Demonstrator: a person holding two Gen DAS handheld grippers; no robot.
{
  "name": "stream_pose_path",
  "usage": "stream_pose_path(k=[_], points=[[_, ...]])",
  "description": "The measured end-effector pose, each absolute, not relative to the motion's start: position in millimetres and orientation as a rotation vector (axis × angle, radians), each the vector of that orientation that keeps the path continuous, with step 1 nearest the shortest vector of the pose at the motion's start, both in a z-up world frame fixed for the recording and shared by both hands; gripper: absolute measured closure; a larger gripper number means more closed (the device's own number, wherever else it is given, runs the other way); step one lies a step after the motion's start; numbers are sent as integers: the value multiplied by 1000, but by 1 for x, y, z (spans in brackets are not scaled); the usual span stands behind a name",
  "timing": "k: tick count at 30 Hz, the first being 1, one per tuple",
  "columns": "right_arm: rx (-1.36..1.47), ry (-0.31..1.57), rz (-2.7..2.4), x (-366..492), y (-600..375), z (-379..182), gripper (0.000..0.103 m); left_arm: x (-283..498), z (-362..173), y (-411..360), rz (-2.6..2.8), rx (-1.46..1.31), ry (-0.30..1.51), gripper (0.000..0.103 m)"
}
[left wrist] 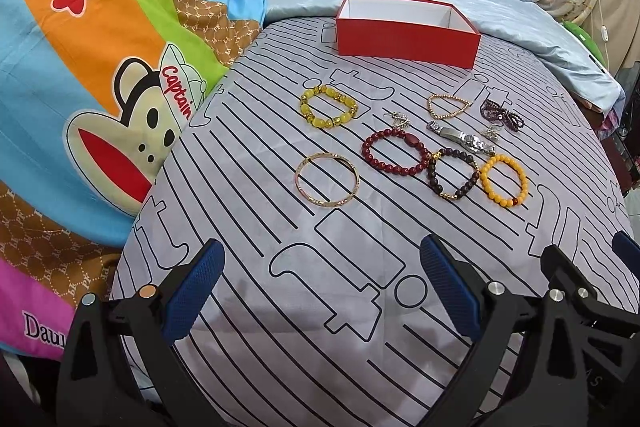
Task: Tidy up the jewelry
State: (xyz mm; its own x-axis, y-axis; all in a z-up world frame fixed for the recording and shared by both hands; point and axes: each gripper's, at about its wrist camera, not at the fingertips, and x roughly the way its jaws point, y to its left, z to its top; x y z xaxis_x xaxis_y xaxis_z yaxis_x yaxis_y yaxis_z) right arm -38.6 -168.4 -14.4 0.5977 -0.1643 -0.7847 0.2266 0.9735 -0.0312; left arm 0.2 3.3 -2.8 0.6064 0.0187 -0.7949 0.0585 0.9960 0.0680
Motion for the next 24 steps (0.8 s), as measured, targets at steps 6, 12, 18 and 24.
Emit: stream_pose_path(k=[6, 12, 18, 24], points=[[75, 905, -227, -37, -168, -15, 5, 1, -5, 5, -23, 86, 924, 7], [79, 909, -228, -37, -168, -17, 5, 3, -8, 6, -27, 76, 937, 7], [79, 911, -228, -37, -167, -18, 5, 3, -9, 6, -25, 77, 938, 7], [79, 911, -228, -38, -168, -18, 5, 3, -9, 6, -25, 78, 937, 7]])
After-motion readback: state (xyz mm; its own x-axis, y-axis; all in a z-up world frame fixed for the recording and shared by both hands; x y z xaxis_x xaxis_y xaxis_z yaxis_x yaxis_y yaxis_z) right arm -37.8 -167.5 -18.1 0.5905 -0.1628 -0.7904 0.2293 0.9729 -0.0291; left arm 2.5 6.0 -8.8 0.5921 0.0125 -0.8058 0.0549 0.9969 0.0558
